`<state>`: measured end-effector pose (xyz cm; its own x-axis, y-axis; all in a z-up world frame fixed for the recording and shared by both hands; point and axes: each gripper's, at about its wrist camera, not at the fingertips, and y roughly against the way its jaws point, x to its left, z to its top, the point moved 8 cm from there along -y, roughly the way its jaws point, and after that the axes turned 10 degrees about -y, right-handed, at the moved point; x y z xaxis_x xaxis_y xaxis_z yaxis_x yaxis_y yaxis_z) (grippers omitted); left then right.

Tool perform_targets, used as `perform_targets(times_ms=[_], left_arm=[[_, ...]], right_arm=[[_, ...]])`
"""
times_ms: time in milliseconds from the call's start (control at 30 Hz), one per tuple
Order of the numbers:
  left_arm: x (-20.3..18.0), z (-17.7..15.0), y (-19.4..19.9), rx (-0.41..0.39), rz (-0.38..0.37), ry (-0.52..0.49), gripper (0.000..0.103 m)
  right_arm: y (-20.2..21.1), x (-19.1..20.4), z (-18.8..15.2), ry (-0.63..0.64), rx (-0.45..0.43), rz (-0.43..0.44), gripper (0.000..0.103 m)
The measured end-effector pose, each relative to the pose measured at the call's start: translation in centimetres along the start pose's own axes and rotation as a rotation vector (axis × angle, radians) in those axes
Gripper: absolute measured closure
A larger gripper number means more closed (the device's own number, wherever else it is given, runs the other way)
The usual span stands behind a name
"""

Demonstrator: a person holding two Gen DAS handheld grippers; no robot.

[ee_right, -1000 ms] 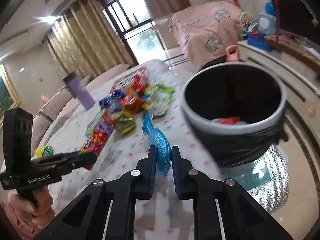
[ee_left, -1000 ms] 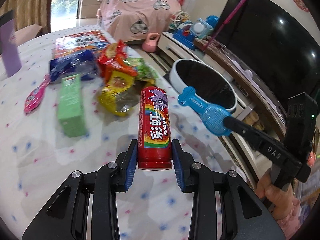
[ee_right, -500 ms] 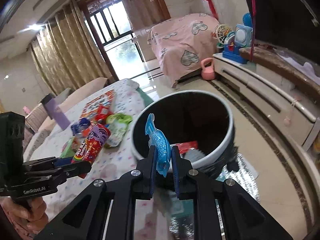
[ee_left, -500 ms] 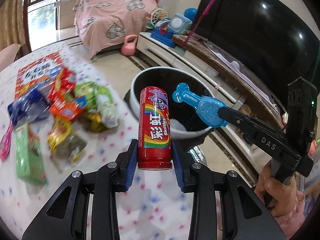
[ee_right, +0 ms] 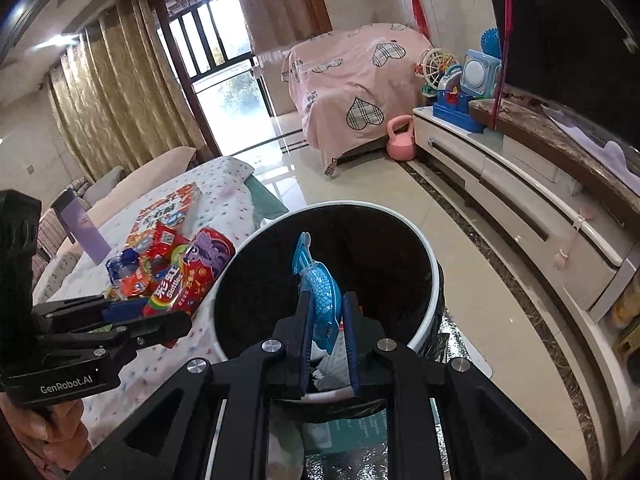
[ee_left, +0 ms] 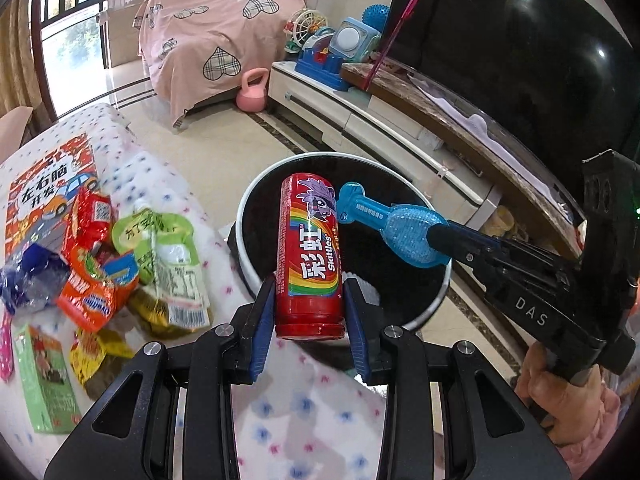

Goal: Collect trash
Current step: 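Carry the Skittles tube and blue spoon over the bin and release both, then grasp the green juice box with the left tool while the right tool grasps the yellow snack bag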

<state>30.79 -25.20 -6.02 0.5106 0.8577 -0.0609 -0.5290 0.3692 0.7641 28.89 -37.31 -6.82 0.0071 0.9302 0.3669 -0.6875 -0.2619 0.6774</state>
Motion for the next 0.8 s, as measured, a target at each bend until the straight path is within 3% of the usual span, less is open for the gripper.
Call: perform_targets(times_ms=[267,333,400,533,600,667,800], left_arm=[[-0.6,0.8,-1.9,0.026,0.000,-0.014,0.070],[-0.6,0.7,-2.1,0.037,0.006,-0.009,0.060],[-0.4,0.7,-1.7,0.021,0.014,-0.002,0.039],[0.0,0.1,-0.4,-0.007,0.011,0.024,0.037],[0.4,-0.6,0.3,-0.018,0.005,0.045,0.037],[0.9,-1.5,1.3,-0.028,0.015,0.060,0.037],[2.1,-3.9,3.3,-0.046,0.039,0.102,0.032]], right_arm=[[-1.5,-0.9,0.6,-0.007,0.023,-0.016,0.089],[-1.7,-1.2,0.8,-0.012,0.021,-0.021,0.088],[-1.8,-1.4,1.0,-0.018,0.020,-0.020,0.086],[-1.0,-1.5,0.9,-0.038,-0.007,-0.015,0.082],[-0.5,-1.4,0.5,-0.051,-0.015,-0.003,0.074],[-0.2,-1.4,0.3,-0.066,-0.019,0.012,0.053],[0.8,-0.2,-1.0,-0.090,-0.025,0.049,0.030]])
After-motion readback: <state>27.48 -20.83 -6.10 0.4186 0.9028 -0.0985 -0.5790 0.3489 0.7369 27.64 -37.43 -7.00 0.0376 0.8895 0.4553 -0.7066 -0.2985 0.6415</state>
